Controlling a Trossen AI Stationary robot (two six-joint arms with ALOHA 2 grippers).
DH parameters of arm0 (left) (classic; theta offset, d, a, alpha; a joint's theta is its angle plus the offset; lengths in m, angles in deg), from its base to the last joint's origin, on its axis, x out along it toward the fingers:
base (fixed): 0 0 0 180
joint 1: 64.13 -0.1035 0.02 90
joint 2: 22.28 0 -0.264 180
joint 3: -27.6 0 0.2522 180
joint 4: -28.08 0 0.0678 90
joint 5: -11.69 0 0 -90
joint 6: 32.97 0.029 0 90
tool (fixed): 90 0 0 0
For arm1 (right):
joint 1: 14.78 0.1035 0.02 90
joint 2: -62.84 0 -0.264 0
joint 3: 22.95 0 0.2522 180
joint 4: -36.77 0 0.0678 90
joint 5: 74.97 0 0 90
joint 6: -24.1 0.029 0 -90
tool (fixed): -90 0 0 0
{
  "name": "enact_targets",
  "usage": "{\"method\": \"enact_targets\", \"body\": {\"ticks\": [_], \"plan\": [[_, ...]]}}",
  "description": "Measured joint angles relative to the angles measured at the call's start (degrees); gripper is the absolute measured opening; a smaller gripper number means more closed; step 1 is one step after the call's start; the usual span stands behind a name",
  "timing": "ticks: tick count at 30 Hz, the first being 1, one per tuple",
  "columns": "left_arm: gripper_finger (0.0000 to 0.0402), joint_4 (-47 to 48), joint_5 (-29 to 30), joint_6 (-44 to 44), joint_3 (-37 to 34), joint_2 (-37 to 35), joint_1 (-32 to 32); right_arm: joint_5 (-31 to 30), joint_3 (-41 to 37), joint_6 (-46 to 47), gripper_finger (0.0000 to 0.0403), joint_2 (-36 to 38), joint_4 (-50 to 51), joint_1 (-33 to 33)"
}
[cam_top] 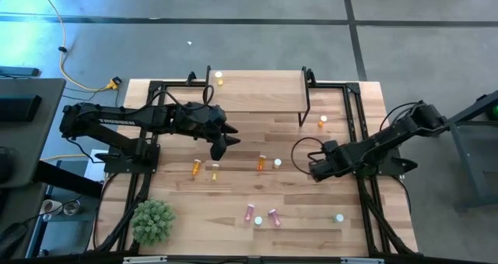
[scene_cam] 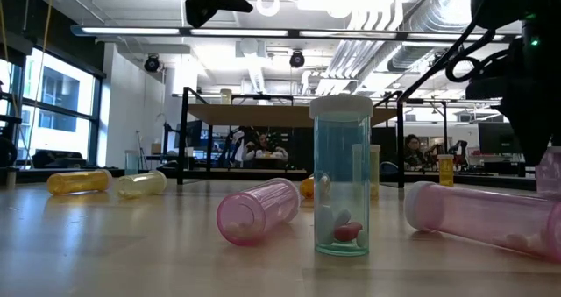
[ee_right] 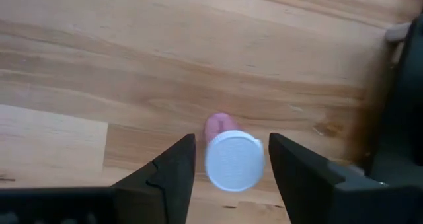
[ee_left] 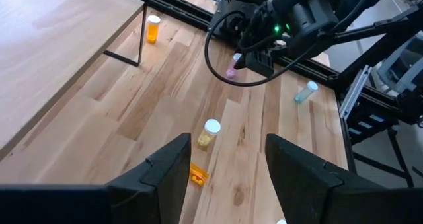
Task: Pick and place medicine bottles onto shelf by color
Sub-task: Put the top pink pill bottle on the shelf
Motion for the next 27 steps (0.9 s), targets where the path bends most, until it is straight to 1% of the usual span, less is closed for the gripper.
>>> {"method": "enact_targets", "body": {"ticks": [7,11,17,22,27], "plan": [[0.0186,0.0,0.0,0.0,0.0,0.0,0.0,0.2,0.0,-0.2,0.0122,0.1,0.6,0.0],[0.0186,0.0,0.0,0.0,0.0,0.0,0.0,0.4,0.0,-1.8,0.0103,0.1,0.8,0.0],[0.0186,0.0,0.0,0.0,0.0,0.0,0.0,1.7,0.1,-4.3,0.0102,0.6,0.7,0.0],[0.0186,0.0,0.0,0.0,0.0,0.0,-0.1,1.9,2.4,-7.7,0.0102,1.8,0.9,0.0],[0.0186,0.0,0.0,-1.0,0.0,0.0,-1.7,-1.2,6.5,-12.3,0.0102,2.4,1.0,-0.3]]}}
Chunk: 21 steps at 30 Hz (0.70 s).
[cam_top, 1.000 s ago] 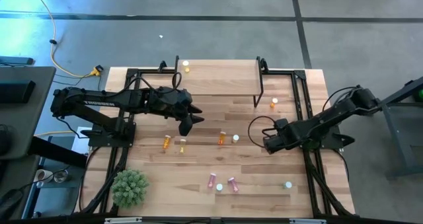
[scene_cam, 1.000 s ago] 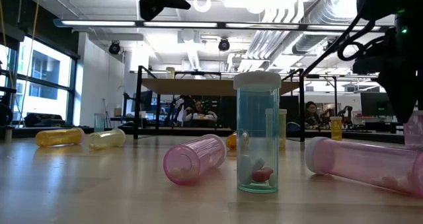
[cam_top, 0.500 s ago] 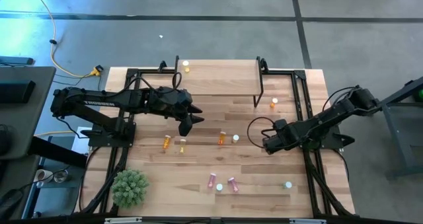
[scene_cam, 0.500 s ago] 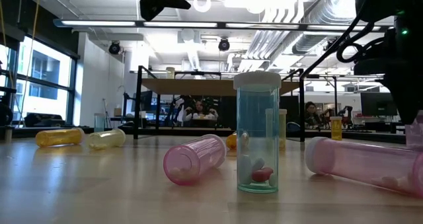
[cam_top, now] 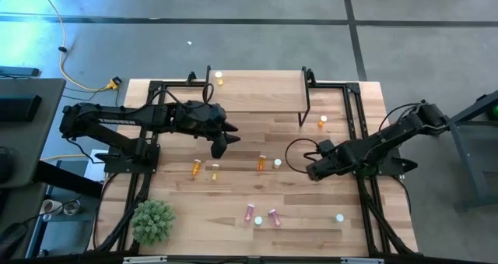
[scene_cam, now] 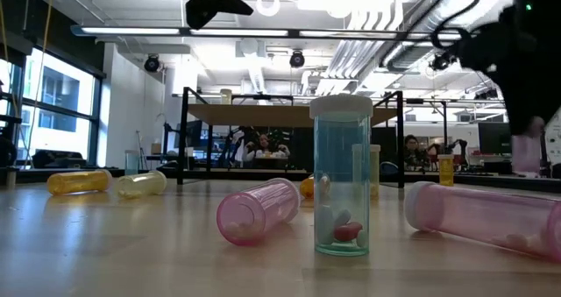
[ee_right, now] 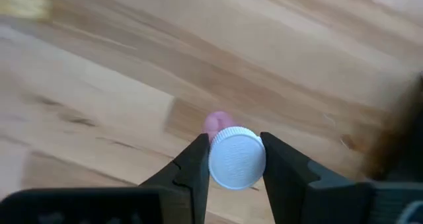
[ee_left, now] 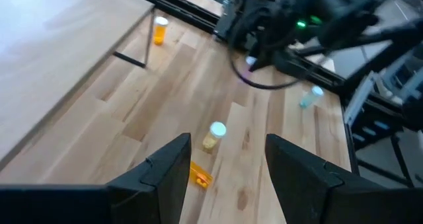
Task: Pick and place medicine bottles onto shelf by color
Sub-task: Put the top pink pill bottle on the shelf
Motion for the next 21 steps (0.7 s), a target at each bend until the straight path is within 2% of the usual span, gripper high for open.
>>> {"method": "enact_targets", "body": {"ticks": [10,21], "plan": [[0.0186,0.0,-0.2,-0.5,0.0,0.0,-5.9,-1.8,8.5,-15.5,0.0102,0.0,0.0,-8.8],[0.0186,0.0,-4.9,3.6,0.0,0.0,-12.3,-3.3,19.8,-30.0,0.0101,0.0,-0.2,-20.4]]}}
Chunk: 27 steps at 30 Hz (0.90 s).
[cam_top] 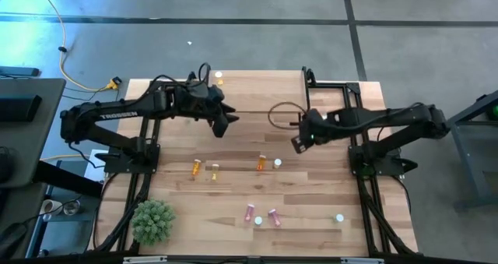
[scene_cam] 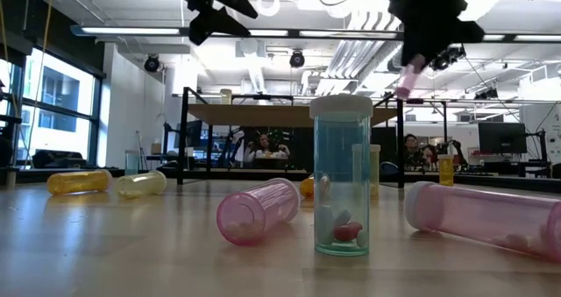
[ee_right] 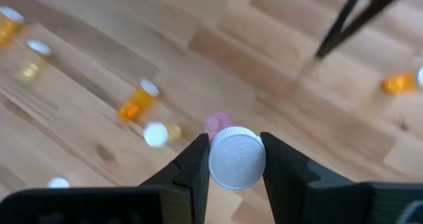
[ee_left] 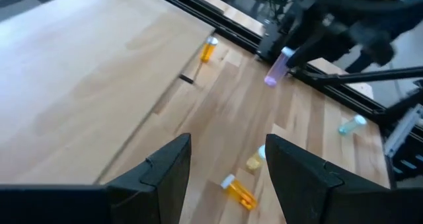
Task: Pick and place medicine bottles onto shelf by color
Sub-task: Put the top pink pill bottle on the shelf
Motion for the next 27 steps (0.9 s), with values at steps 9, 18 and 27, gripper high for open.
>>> {"method": "enact_targets", "body": {"ticks": [9,18,27], "plan": [[0.0186,0.0,-0.1,4.6,0.0,0.0,-3.0,0.1,7.8,-8.7,0.0101,0.0,-2.5,-6.7],[0.0186,0.1,-2.4,5.4,0.0,0.0,-4.4,-2.6,13.4,-15.5,0.0101,0.0,-4.0,-12.5],[0.0186,2.6,-2.6,7.9,0.0,0.0,-4.3,-2.9,18.7,-23.5,0.0101,0.0,-5.5,-17.7]]}}
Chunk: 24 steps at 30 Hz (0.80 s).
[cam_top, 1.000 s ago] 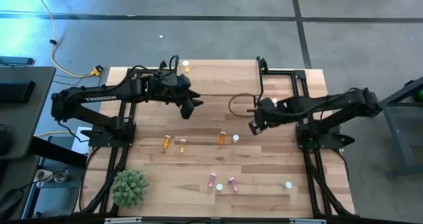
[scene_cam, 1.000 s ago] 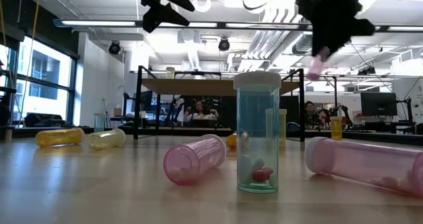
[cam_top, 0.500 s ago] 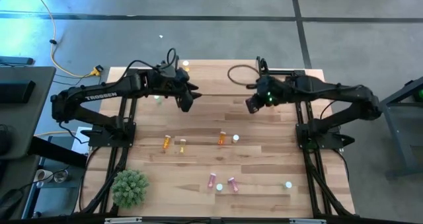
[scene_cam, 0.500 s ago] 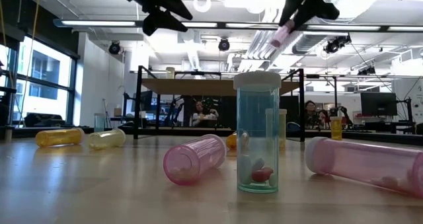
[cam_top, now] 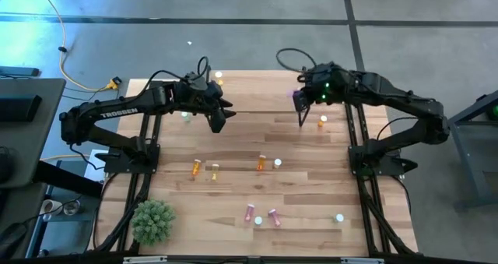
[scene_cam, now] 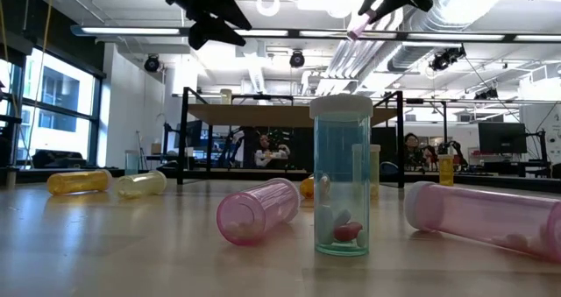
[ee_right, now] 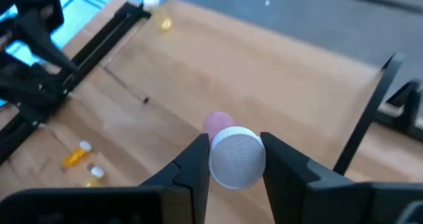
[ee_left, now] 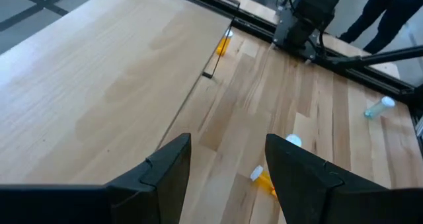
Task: Pick and place medicine bottles onto shelf by color
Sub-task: Put the top pink pill bottle on the shelf
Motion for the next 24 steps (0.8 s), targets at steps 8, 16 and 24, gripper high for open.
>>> {"method": "enact_targets", "body": {"ticks": [8,16,24], "plan": [[0.0186,1.8,0.1,0.0,0.0,0.0,0.0,0.0,7.6,-13.9,0.0101,-2.3,-1.3,-8.6],[0.0186,1.8,0.6,0.0,0.0,0.0,0.0,0.6,21.7,-26.7,0.0101,-11.8,5.7,-16.5],[0.0186,1.8,1.1,-0.1,0.0,0.0,0.0,3.3,29.8,-30.9,0.0101,-22.6,17.3,-19.0]]}}
